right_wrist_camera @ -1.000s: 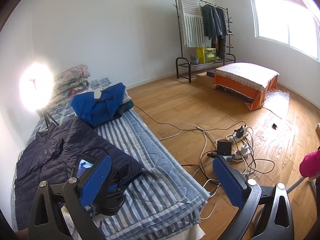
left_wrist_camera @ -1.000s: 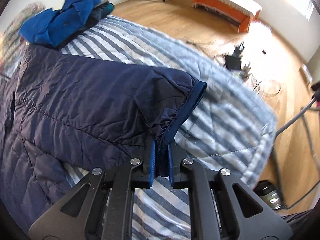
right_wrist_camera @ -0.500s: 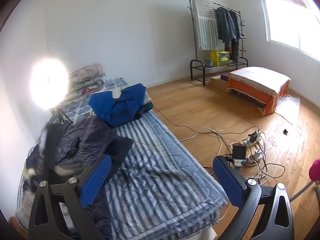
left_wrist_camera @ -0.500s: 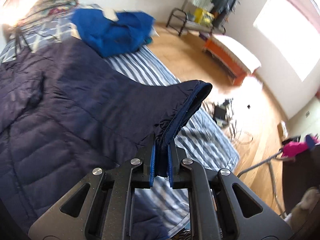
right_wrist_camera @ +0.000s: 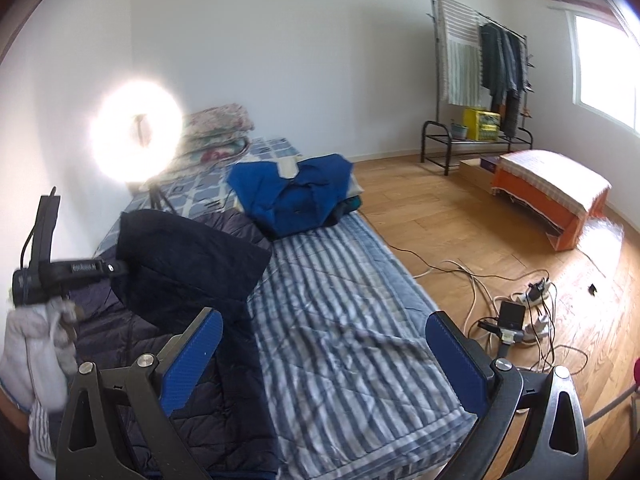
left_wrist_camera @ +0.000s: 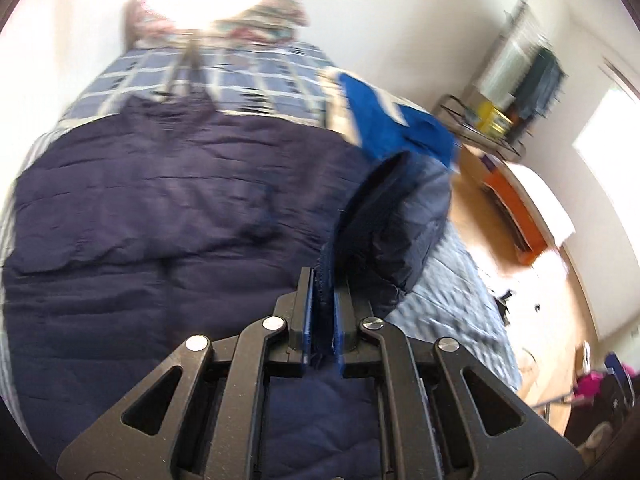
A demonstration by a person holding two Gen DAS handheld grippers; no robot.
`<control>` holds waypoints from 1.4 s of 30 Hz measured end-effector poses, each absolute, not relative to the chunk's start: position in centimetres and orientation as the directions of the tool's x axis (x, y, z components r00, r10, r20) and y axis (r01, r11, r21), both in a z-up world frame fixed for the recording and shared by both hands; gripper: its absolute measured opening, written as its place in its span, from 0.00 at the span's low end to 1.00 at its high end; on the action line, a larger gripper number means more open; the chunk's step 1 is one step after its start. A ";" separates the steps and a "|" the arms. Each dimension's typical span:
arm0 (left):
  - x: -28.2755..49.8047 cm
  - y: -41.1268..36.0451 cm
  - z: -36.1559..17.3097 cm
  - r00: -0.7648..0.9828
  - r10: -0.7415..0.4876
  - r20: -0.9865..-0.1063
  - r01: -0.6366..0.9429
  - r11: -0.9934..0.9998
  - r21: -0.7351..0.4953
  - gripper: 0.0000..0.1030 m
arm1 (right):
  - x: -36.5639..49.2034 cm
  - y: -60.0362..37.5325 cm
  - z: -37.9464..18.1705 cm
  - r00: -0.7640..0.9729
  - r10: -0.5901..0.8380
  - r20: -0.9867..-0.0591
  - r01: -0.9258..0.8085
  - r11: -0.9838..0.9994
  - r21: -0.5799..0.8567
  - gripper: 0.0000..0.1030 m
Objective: Fold large clothes
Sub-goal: 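Lift the sleeve with the left tool and fold it over the jacket body, then open the left tool to release the sleeve and pull back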
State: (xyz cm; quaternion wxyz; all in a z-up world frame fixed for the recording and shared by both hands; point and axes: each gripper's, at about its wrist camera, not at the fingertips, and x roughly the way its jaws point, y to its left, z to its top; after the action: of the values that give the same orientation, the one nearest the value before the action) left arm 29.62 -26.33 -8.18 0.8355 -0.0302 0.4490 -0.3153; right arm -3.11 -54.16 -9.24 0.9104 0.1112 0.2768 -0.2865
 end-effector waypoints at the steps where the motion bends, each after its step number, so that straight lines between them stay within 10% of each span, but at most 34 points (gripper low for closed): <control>1: 30.3 -25.3 -8.2 0.417 -0.539 -0.732 0.480 0.814 -0.327 0.06 | -2.8 -53.7 -9.3 0.682 -0.458 -0.570 0.578 0.816 0.036 1.00; 42: 52.2 -3.6 -22.5 0.540 -0.311 -0.782 0.024 0.935 -0.354 0.05 | 5.5 -47.9 -13.1 0.642 -0.376 -0.668 0.429 0.899 -0.094 1.00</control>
State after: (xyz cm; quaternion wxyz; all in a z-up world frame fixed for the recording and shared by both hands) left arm 52.15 -3.56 -22.49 0.8641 -0.1524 0.4697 -0.0968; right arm 5.46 -47.94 -13.06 0.9053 0.0366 0.3601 -0.2223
